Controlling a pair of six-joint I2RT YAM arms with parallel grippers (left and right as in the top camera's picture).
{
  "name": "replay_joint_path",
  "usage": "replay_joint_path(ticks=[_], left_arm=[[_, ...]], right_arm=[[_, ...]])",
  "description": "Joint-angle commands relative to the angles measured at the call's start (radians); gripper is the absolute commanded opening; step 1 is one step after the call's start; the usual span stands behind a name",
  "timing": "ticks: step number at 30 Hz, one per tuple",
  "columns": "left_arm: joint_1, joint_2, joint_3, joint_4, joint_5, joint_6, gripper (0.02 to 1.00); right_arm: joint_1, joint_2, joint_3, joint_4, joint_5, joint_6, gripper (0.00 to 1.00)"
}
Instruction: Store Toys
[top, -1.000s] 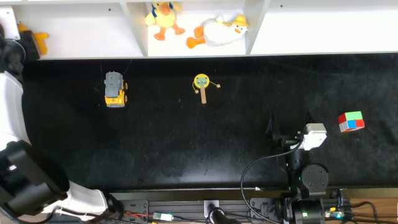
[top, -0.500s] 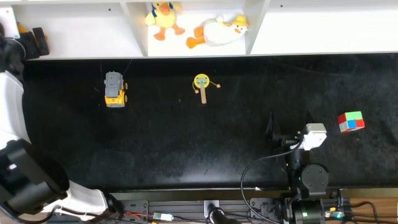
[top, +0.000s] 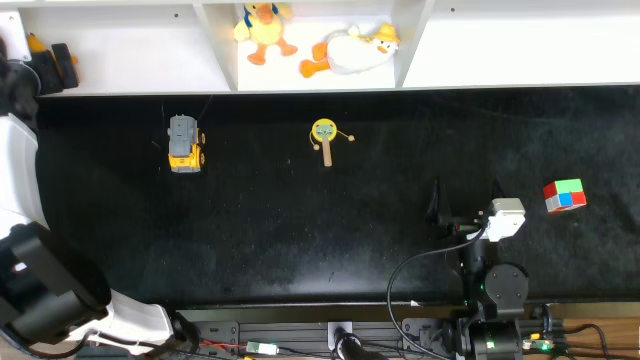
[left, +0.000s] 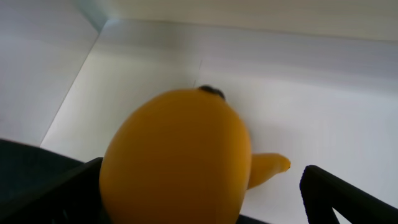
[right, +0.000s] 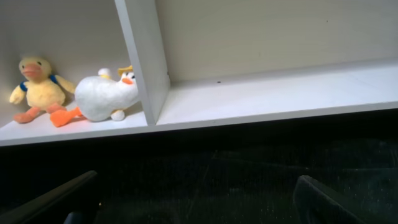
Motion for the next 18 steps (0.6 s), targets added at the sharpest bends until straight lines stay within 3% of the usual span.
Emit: replay_joint_path(ticks=[1, 7, 18], left_arm=[[0.034, -0.039, 0.022, -0.033, 0.006, -0.003, 0.998], [0.055, -0.079, 0.021, -0.122, 0.083, 0.054, 0.998], [0.066, -0.272, -0.146, -0.237, 0.087, 0.052, 0.996]], right_arm=[[-0.006, -0.008, -0.013, 0.005, -0.005, 0.001, 0.993], [-0.006, -0.007, -0.013, 0.005, -0.005, 0.001, 0.996], [-0.006, -0.008, -0.013, 0.005, -0.005, 0.001, 0.996]])
